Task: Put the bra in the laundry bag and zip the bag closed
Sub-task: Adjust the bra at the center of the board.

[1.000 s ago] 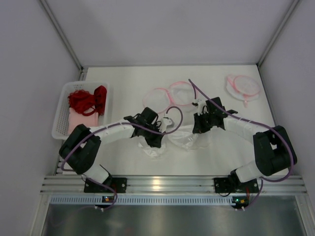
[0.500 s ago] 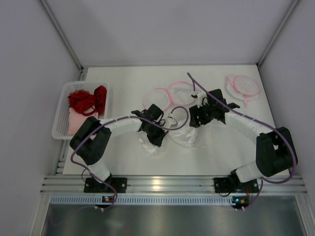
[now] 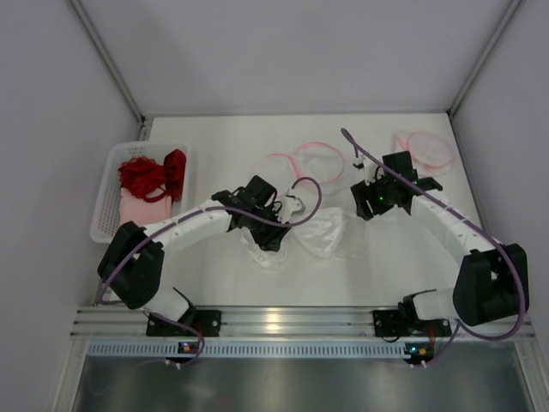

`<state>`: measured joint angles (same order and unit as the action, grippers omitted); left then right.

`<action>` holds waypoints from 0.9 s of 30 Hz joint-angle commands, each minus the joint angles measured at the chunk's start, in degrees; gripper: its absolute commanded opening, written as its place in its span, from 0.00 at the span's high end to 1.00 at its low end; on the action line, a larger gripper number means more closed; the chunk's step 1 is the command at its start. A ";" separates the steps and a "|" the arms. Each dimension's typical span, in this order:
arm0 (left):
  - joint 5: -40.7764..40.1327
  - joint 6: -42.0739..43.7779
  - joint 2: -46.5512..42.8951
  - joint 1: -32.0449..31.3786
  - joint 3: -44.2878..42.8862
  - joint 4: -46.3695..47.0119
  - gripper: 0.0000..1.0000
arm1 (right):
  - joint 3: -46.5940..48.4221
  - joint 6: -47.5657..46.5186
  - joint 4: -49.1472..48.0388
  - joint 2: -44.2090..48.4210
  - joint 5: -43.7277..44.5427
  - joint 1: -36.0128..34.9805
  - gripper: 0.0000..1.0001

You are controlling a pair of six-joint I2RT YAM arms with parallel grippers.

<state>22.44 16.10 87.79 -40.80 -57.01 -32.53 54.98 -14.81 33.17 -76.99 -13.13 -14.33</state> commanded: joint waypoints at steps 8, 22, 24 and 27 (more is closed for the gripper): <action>0.94 -0.54 -6.93 0.01 -4.42 -2.97 0.55 | -2.07 -15.07 -2.75 -9.13 6.44 10.63 0.39; 2.78 -2.56 -10.88 5.63 -3.98 -3.76 0.56 | -5.23 -18.59 -9.61 -19.86 7.49 11.08 0.56; 3.84 -3.09 -11.23 7.56 -3.90 -3.76 0.56 | -5.41 -18.50 -10.23 -19.43 8.64 10.99 0.56; 4.63 -3.35 -12.11 8.98 -3.46 -3.85 0.57 | -5.15 -18.68 -8.40 -16.37 7.42 11.08 0.56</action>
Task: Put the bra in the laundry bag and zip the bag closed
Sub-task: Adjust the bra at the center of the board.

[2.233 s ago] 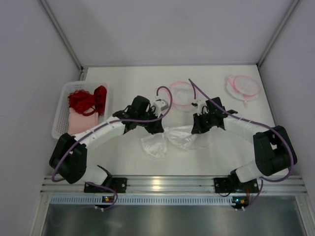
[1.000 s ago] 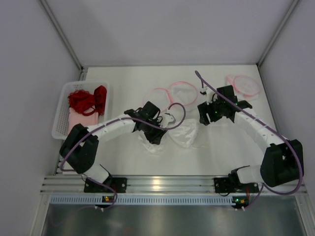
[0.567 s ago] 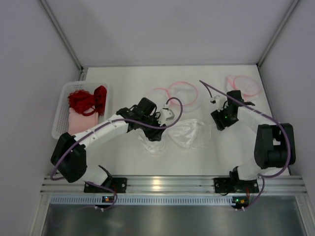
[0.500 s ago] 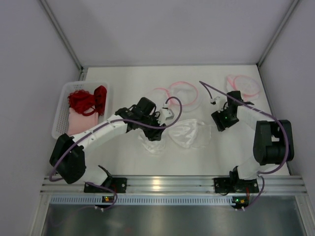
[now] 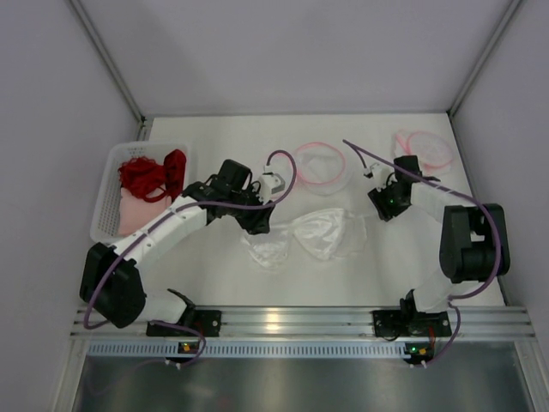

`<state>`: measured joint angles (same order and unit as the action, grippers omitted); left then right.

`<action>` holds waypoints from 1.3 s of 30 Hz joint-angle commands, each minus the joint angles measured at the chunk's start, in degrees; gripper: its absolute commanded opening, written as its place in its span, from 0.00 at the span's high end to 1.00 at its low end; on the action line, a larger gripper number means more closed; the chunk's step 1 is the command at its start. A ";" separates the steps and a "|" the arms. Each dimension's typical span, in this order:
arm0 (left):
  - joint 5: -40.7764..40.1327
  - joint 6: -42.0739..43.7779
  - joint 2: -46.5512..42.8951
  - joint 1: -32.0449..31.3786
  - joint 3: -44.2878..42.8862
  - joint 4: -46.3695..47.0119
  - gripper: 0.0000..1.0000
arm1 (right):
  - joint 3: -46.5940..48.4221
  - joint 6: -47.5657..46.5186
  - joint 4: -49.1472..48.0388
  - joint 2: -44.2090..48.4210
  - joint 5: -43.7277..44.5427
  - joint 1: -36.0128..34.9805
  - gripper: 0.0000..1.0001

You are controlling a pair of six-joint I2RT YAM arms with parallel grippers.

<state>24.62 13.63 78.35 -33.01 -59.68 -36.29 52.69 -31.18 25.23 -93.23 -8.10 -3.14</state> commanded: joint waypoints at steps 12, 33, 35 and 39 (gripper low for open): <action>3.50 -1.94 -2.50 1.29 -0.87 -0.09 0.57 | 2.59 -4.95 4.21 2.46 -3.50 -0.12 0.44; 3.24 -2.55 -3.46 2.60 -0.09 -0.18 0.57 | 4.09 -8.54 8.86 -6.27 -5.87 -0.29 0.68; 3.24 -2.47 -3.90 2.69 -0.08 -0.09 0.57 | 2.34 -10.04 11.49 -3.82 -5.96 -0.29 0.69; 3.77 -2.47 -4.08 2.96 0.44 -0.18 0.57 | 0.40 -12.50 15.80 1.20 -5.96 -0.29 0.68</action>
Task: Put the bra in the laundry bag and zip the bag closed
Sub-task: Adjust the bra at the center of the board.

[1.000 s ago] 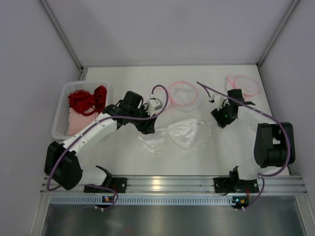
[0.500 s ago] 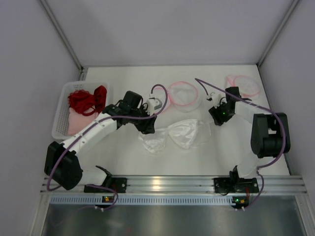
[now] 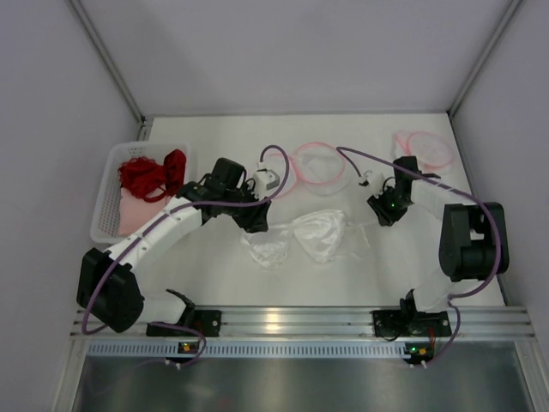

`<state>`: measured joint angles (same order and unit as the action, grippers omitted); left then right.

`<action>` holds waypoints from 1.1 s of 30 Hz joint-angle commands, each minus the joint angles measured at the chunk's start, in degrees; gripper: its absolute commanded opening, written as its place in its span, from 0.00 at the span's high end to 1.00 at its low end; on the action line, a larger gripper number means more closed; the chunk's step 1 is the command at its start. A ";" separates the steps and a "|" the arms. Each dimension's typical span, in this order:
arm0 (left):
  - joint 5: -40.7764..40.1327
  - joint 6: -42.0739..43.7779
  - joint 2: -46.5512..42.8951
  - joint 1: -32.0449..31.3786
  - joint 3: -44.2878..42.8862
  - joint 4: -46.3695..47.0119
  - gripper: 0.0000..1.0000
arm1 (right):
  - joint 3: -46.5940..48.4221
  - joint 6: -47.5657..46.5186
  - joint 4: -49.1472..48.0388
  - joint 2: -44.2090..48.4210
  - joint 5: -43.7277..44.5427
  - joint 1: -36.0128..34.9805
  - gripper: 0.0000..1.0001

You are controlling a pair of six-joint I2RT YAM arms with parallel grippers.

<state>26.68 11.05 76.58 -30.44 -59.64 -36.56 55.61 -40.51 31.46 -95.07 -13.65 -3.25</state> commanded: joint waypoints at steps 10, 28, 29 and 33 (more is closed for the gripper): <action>2.86 -0.33 -1.08 0.38 -0.30 0.08 0.57 | 5.99 -4.58 14.77 4.46 -4.28 -0.27 0.09; 3.20 0.11 -1.08 2.05 -0.39 -0.27 0.57 | 0.03 -9.67 8.35 -1.36 1.61 -1.76 0.48; 3.38 0.20 -1.08 2.22 -0.57 -0.18 0.57 | -1.63 -10.80 8.53 -0.39 2.13 -1.85 0.55; 4.26 0.46 -0.73 3.54 -0.83 -0.27 0.57 | -4.81 -13.27 9.84 5.05 5.03 -1.85 0.83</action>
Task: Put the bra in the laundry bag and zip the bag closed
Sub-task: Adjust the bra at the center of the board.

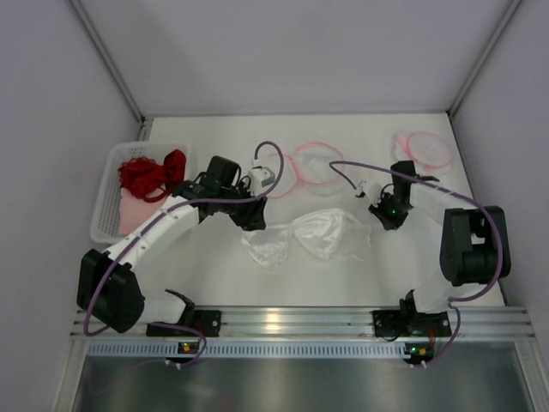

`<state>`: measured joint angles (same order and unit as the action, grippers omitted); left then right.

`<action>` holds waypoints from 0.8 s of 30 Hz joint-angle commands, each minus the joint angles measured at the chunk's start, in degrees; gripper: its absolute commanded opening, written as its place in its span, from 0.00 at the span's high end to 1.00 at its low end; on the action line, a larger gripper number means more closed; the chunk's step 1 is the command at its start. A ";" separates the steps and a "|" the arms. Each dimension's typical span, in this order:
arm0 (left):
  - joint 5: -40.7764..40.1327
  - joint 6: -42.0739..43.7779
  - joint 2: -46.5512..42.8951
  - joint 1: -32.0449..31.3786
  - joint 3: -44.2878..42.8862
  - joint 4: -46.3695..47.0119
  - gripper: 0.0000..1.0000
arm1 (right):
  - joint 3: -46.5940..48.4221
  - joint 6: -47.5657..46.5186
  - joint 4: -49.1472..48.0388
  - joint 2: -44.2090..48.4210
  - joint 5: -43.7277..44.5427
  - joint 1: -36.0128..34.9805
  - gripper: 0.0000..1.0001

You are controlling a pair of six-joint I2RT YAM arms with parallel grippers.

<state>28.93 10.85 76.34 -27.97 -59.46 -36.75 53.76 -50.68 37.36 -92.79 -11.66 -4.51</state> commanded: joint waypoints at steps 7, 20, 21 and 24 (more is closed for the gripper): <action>3.15 -0.13 -0.13 2.39 -0.83 -0.16 0.57 | 4.05 -2.24 14.38 9.99 0.51 -0.50 1.00; 4.56 -0.04 -0.66 4.23 1.01 0.63 0.57 | 21.12 7.85 30.05 14.40 -12.24 -8.65 1.00; 4.56 0.05 -0.75 4.50 1.10 0.63 0.57 | 21.73 8.74 30.05 14.22 -12.59 -10.06 1.00; 4.82 0.22 -0.84 5.20 1.45 0.72 0.57 | 24.02 13.22 29.35 13.00 -13.91 -15.94 1.00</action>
<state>32.03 10.63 76.38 -23.68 -58.39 -36.91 73.65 -43.29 64.79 -79.59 -21.28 -15.27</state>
